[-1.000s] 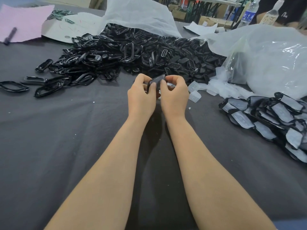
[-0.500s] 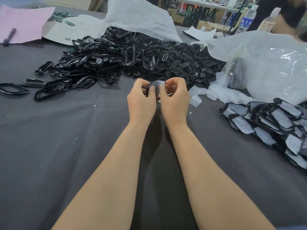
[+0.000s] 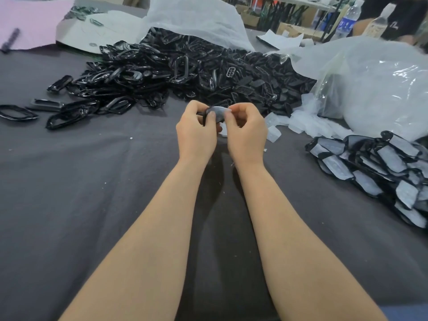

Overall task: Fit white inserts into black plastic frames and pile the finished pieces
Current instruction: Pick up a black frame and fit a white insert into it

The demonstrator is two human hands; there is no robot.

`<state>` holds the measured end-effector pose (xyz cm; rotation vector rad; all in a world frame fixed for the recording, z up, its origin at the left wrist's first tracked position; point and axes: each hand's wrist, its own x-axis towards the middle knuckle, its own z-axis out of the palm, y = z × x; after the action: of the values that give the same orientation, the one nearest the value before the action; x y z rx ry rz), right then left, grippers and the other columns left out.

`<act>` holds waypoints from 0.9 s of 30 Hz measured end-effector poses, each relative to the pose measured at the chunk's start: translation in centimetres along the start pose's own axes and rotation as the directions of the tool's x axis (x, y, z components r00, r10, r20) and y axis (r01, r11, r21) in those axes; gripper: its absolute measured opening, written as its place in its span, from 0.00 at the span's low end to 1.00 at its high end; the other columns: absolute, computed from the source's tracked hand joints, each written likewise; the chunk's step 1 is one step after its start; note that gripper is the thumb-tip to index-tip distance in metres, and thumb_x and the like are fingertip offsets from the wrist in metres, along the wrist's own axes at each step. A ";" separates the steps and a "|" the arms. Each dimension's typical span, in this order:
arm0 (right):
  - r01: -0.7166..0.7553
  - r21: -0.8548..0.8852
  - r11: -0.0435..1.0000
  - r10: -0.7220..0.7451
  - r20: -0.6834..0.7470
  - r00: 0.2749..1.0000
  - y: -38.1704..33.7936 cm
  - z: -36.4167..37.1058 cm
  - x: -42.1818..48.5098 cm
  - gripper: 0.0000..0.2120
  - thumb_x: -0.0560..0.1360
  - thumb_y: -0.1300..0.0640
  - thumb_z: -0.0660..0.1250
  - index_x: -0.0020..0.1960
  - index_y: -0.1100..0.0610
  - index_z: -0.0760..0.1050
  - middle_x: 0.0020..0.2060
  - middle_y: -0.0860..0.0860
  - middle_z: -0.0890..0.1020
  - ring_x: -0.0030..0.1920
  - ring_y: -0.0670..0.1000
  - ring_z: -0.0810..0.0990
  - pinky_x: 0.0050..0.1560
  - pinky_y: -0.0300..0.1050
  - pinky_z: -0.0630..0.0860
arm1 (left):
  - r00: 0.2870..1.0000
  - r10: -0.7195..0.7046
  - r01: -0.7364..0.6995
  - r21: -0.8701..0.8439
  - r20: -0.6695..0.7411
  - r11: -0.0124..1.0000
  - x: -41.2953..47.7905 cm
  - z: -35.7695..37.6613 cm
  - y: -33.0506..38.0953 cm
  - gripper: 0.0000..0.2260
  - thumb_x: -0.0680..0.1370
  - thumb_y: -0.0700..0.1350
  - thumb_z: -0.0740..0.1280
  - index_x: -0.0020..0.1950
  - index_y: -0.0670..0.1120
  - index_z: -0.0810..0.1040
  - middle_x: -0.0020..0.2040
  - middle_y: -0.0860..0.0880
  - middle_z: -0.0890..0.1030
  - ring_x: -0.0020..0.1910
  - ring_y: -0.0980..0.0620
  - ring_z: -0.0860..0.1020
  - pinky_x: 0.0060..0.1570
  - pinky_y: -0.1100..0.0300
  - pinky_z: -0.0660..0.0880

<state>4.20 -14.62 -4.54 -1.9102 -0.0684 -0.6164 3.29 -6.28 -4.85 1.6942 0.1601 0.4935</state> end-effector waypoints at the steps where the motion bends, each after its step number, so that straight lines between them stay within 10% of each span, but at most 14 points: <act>1: -0.010 -0.001 1.000 0.010 -0.007 1.000 0.0 -0.1 0.0 0.01 0.76 0.63 0.67 0.46 0.58 0.76 0.35 0.40 0.75 0.36 0.35 0.75 0.41 0.26 0.69 | 1.000 0.001 -0.001 -0.001 0.008 1.000 -0.1 0.0 0.1 0.08 0.80 0.39 0.63 0.44 0.51 0.71 0.36 0.55 0.79 0.33 0.64 0.80 0.42 0.62 0.80; 17: -0.297 0.176 0.939 0.297 0.023 0.954 0.4 -0.2 1.2 0.05 0.76 0.60 0.67 0.49 0.58 0.71 0.40 0.47 0.75 0.41 0.47 0.77 0.52 0.46 0.78 | 0.991 0.113 -0.122 0.125 0.078 0.985 0.1 0.0 0.2 0.04 0.81 0.41 0.63 0.49 0.50 0.72 0.37 0.57 0.76 0.39 0.54 0.79 0.43 0.59 0.78; 27: -0.399 0.338 0.853 0.362 0.168 0.917 0.1 -0.4 1.6 0.03 0.78 0.64 0.64 0.48 0.57 0.74 0.40 0.50 0.79 0.37 0.44 0.77 0.36 0.31 0.76 | 0.997 0.033 -0.039 0.080 0.073 0.996 0.2 -0.1 0.5 0.03 0.81 0.41 0.62 0.52 0.49 0.73 0.46 0.49 0.80 0.44 0.50 0.81 0.49 0.53 0.80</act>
<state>5.50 -15.41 -3.83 -1.5282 0.1259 -0.2172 3.36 -6.20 -4.33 1.7950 0.0985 0.4575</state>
